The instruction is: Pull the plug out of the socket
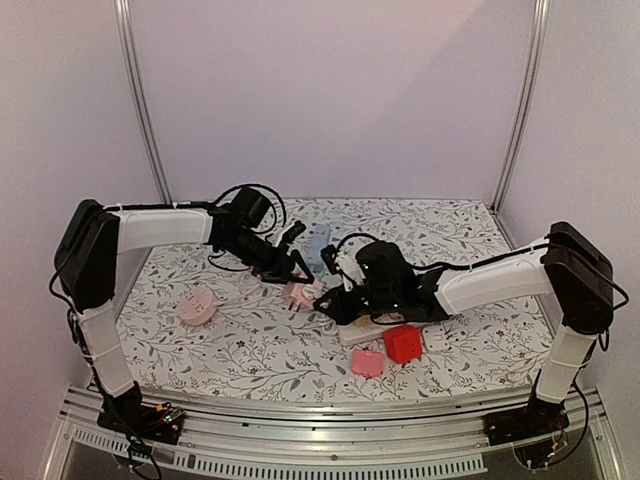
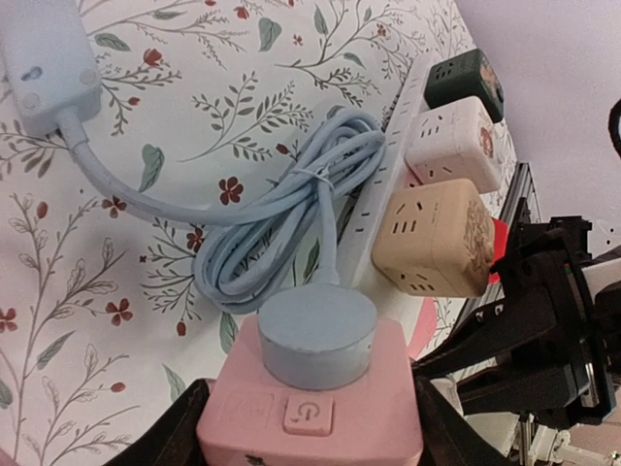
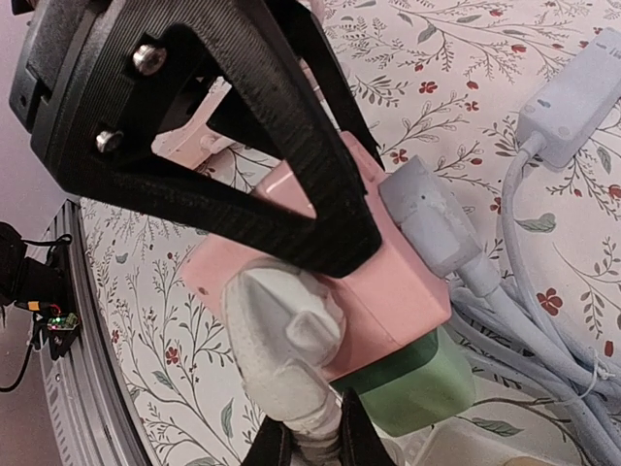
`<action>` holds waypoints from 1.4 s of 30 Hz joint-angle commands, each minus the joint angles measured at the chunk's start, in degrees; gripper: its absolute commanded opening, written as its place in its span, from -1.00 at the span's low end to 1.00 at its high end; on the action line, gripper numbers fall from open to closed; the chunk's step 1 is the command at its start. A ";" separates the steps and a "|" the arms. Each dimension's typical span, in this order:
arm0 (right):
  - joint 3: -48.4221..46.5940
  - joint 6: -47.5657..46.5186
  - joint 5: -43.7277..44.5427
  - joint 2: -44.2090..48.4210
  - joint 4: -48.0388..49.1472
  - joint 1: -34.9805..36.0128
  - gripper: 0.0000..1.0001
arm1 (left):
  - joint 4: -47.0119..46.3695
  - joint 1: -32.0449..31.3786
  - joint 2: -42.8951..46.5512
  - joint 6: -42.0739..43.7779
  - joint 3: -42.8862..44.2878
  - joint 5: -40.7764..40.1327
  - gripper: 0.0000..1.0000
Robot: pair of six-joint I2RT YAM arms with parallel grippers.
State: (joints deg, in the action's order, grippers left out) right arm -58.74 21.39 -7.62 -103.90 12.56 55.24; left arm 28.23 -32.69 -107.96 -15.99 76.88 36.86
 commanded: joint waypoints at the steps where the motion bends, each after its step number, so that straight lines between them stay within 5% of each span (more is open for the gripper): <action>1: -1.69 2.33 3.49 1.27 -4.45 -1.92 -1.00 | 6.74 1.09 3.88 4.26 2.35 -8.41 -0.39; 9: -3.76 1.54 3.55 6.08 -6.81 -0.31 -1.00 | 13.97 -0.48 1.24 5.89 5.07 -27.29 -0.40; 16: -3.83 1.73 3.53 9.81 -7.11 0.06 -1.00 | 15.78 -1.25 0.20 6.24 5.91 -31.53 -0.40; 42: -3.14 2.41 5.86 1.53 -5.48 -0.48 -1.00 | 4.20 3.20 4.78 2.10 2.44 6.38 -0.40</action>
State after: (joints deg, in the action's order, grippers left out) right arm -60.84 21.43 -5.91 -100.82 6.35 56.36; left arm 33.61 -33.15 -107.28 -14.72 80.34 36.34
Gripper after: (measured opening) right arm 0.115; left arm 0.609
